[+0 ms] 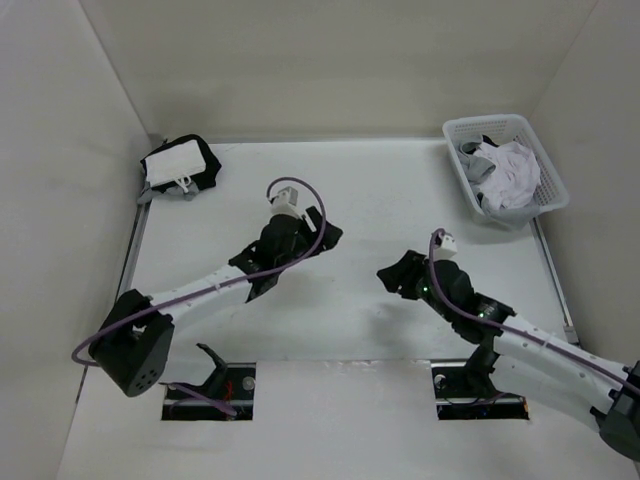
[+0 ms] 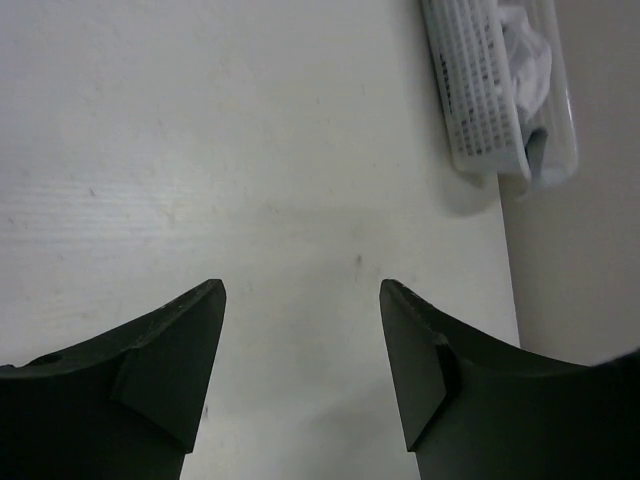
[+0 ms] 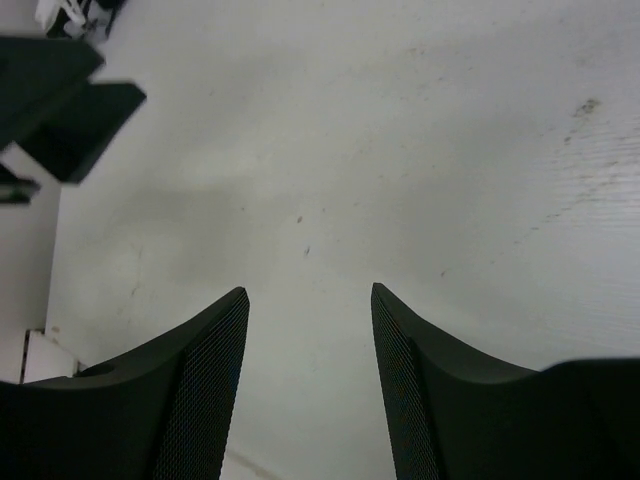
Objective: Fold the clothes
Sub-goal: Neatly place the folded tank top to the corner
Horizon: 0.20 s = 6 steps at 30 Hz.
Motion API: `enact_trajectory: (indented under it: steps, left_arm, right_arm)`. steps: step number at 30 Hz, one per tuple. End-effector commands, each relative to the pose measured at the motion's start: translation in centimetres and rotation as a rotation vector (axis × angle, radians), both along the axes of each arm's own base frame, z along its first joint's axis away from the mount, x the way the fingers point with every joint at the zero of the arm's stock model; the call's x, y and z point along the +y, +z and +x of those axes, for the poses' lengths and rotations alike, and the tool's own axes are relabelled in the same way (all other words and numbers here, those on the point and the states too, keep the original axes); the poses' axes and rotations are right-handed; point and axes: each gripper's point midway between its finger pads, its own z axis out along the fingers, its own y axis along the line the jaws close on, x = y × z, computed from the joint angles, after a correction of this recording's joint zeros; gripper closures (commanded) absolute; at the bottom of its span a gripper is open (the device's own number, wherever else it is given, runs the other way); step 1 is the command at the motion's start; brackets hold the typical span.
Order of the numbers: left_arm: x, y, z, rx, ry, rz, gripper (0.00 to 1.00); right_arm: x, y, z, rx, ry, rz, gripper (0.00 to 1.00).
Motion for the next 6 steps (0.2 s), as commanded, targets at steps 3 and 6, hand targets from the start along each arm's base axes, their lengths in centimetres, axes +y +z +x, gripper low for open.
enact_trajectory:
  steps: [3,6]
  left_arm:
    - [-2.0,-3.9,-5.7,0.063,-0.149,0.059,0.43]
    - [-3.3,-5.8,-7.8,0.092,-0.19,0.078,0.37]
  right_arm:
    - [-1.8,0.4,1.1,-0.018,-0.091,0.001,0.43]
    - [-2.0,0.1,1.2,-0.012,-0.112,0.013,0.43]
